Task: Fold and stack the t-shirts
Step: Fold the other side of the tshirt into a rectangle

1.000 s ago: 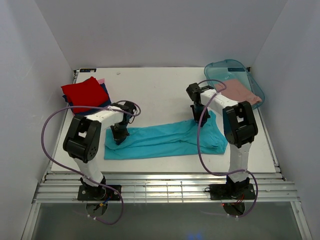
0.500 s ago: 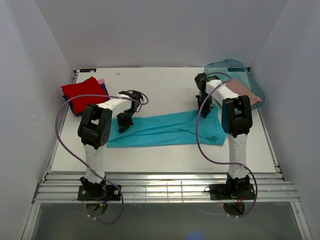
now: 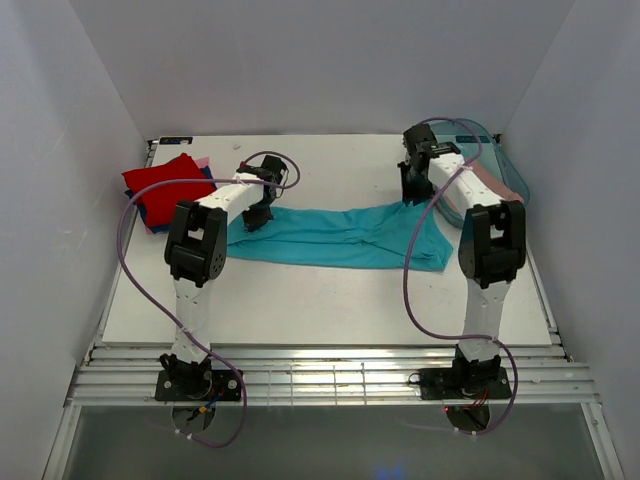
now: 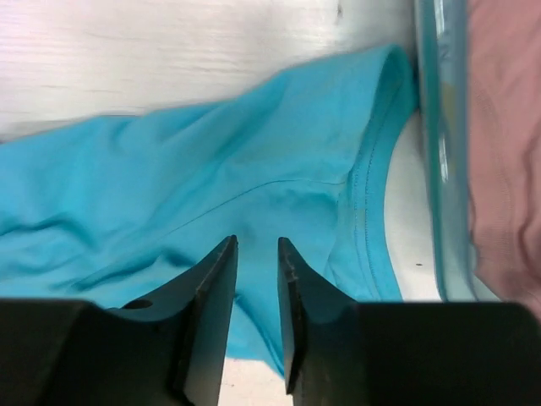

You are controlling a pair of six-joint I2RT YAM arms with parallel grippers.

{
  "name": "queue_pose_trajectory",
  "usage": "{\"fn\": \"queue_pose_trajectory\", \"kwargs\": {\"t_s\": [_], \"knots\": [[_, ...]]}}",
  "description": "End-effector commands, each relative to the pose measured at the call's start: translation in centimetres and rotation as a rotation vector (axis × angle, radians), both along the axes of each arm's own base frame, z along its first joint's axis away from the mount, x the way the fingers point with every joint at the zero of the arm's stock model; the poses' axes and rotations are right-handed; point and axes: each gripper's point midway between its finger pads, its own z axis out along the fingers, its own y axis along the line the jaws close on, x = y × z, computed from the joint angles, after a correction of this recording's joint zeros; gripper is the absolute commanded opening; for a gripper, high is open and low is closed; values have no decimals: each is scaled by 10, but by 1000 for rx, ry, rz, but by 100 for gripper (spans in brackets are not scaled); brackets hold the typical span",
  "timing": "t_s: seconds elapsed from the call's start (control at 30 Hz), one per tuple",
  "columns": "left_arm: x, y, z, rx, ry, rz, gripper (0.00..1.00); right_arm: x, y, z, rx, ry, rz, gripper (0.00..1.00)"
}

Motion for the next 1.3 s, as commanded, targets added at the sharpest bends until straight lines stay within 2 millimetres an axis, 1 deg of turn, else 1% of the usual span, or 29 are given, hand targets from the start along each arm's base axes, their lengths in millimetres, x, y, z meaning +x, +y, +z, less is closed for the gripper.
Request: {"fn": "queue_pose_trajectory", "kwargs": {"t_s": [0.0, 0.03, 0.07, 0.1, 0.13, 0.2, 0.27, 0.3, 0.4, 0.43, 0.5, 0.53, 0.63, 0.8, 0.83, 0.87, 0.97, 1.1, 1.17, 1.23, 1.27], "knots": [[35, -21, 53, -94, -190, -53, 0, 11, 24, 70, 140, -202, 84, 33], [36, -22, 55, -99, -190, -58, 0, 6, 27, 71, 158, -190, 98, 36], [36, -22, 57, -96, -190, -62, 1, 2, 29, 68, 171, -169, 109, 36], [35, -21, 57, -94, -188, -58, 1, -6, 41, 64, 233, -134, 154, 37], [31, -19, 56, -86, -182, -49, 2, -11, 45, 58, 253, -111, 167, 39], [23, -13, 49, -69, -158, -29, 2, -22, 55, 45, 308, -56, 197, 40], [14, -11, 40, -60, -124, -22, 2, -30, 60, 32, 331, -1, 204, 40], [6, -8, 31, -53, -100, -14, 2, -37, 64, 25, 352, 29, 212, 40], [-7, -3, 12, -32, -47, -5, 1, -45, 69, 8, 372, 74, 221, 40], [-9, -2, 8, -27, -38, -5, 1, -48, 68, 2, 371, 92, 222, 40], [-14, 1, -3, -9, -10, -6, 0, -50, 70, -5, 374, 104, 222, 41], [-15, 3, -5, -1, -3, -8, 0, -51, 69, -8, 372, 111, 222, 43], [-21, 6, -14, 11, 28, -7, 0, -50, 69, -14, 369, 113, 217, 43], [-32, 8, -16, -1, 42, 14, 0, -45, 68, -15, 354, 106, 214, 43], [-35, 9, -15, -4, 45, 16, 0, -45, 67, -18, 352, 114, 214, 43], [-36, 9, -15, -8, 44, 19, 0, -42, 68, -17, 352, 110, 216, 43], [-38, 9, -12, -14, 39, 23, 0, -43, 67, -23, 346, 129, 216, 43], [-38, 8, -9, -20, 31, 21, 0, -49, 68, -32, 354, 150, 215, 43], [-37, 8, -8, -17, 29, 19, 0, -51, 69, -35, 362, 155, 216, 42], [-37, 8, -7, -18, 30, 16, 0, -57, 70, -38, 373, 167, 221, 36], [-37, 8, -8, -18, 33, 14, 0, -58, 71, -37, 375, 162, 224, 32]]}}
